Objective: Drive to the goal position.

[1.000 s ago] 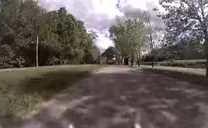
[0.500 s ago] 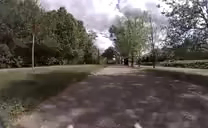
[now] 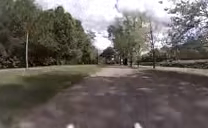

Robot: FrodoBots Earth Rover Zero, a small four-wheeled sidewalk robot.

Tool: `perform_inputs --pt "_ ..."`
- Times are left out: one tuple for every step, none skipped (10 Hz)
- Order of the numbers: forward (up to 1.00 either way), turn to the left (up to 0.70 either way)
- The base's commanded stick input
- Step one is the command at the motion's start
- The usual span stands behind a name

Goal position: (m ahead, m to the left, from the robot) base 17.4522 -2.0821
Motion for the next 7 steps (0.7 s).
perform_inputs --pt "1.00 0.00" --pt "1.00 0.00" --pt "1.00 0.00" --pt "1.00 0.00" --pt "1.00 0.00" --pt "1.00 0.00" --pt "1.00 0.00"
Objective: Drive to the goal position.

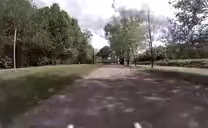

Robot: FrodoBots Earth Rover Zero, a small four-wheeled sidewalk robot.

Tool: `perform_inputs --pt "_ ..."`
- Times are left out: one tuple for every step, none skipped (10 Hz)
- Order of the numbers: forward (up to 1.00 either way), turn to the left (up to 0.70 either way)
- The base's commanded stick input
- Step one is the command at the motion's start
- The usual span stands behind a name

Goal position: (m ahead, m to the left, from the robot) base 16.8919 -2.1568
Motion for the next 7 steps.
perform_inputs --pt "1.00 0.00" --pt "1.00 0.28" --pt "1.00 0.30" --pt "1.00 0.09" --pt "1.00 0.00" --pt "1.00 0.00" --pt "1.00 0.00"
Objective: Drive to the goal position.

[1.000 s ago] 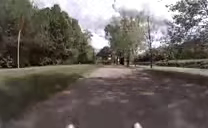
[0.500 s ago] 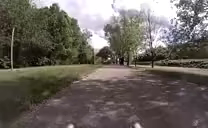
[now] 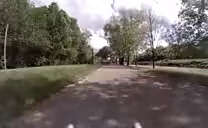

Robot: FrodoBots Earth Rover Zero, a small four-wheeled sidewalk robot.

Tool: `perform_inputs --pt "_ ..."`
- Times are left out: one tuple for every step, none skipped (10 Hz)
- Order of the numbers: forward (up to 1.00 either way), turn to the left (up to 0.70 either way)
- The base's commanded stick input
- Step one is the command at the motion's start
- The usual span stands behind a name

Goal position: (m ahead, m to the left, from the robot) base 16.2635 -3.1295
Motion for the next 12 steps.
perform_inputs --pt "1.00 0.00" --pt "1.00 0.00" --pt "1.00 0.00" --pt "1.00 0.00" --pt "1.00 0.00" --pt "1.00 0.00" --pt "1.00 0.00" --pt "1.00 0.00" --pt "1.00 0.00" --pt "1.00 0.00" --pt "1.00 0.00" --pt "1.00 0.00"
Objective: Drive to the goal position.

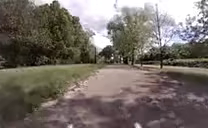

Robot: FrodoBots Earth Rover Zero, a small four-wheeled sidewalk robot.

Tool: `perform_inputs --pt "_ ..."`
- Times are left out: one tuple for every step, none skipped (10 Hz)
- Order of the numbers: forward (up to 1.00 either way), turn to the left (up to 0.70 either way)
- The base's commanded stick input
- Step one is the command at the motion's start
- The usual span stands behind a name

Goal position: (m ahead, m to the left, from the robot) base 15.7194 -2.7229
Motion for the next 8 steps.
perform_inputs --pt "1.00 0.00" --pt "1.00 0.00" --pt "1.00 0.00" --pt "1.00 0.00" --pt "1.00 0.00" --pt "1.00 0.00" --pt "1.00 0.00" --pt "1.00 0.00"
